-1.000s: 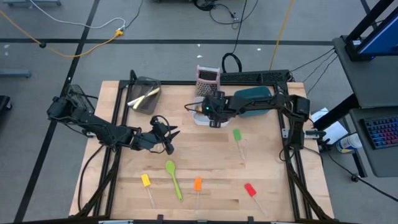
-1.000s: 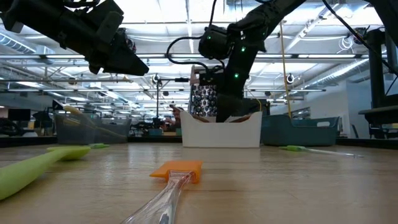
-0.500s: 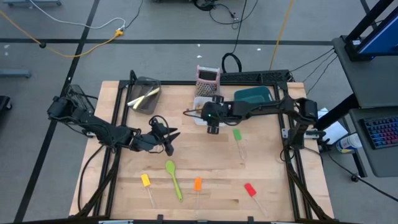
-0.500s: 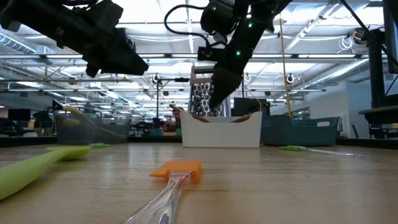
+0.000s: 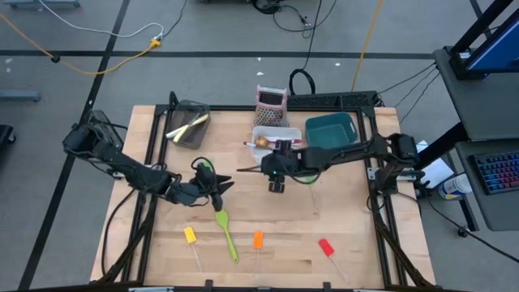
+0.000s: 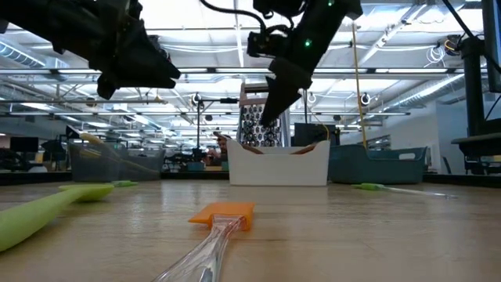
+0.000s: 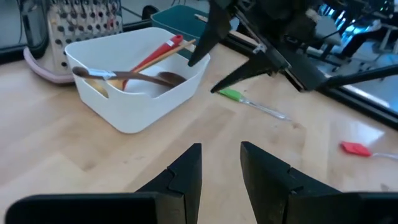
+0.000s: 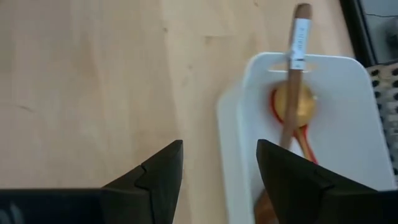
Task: Pick & Place Kitchen Items
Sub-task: Put the green spoon into the white bin
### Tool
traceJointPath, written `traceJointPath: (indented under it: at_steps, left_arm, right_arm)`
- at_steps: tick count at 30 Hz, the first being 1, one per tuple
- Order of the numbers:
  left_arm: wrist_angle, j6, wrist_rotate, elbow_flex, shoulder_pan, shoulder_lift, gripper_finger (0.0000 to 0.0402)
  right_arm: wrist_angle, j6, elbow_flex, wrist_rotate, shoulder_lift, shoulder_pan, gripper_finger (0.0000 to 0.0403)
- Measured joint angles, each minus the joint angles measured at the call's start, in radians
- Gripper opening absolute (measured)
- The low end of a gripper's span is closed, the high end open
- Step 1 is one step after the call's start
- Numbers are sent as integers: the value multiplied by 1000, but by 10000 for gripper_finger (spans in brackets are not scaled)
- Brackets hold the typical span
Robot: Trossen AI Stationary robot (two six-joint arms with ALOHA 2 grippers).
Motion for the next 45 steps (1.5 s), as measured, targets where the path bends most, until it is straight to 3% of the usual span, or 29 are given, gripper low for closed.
traceJointPath:
  at_steps: [8,12,21,27,33,38,45]
  left_arm:
    - [55,-13,-87,0,-68,11,115]
    - [60,-43,-90,1,-83,31,115]
    - [53,-71,-86,80,-105,101,115]
    - [-140,-16,-79,270,-108,173,115]
    - [-337,-125,-67,402,-125,223,115]
    - [-369,-225,17,422,-160,225,115]
    - [-417,-326,-2,421,-209,233,115]
  right_arm:
    - [24,35,-18,11,0,117,196]
    - [12,62,-42,105,0,172,196]
    - [-42,126,-66,104,0,252,196]
    - [-107,175,-68,105,-48,286,196]
    - [-134,258,-93,109,-146,329,196]
    - [-4,306,-232,109,-252,372,196]
    - [429,336,-538,102,-400,410,196]
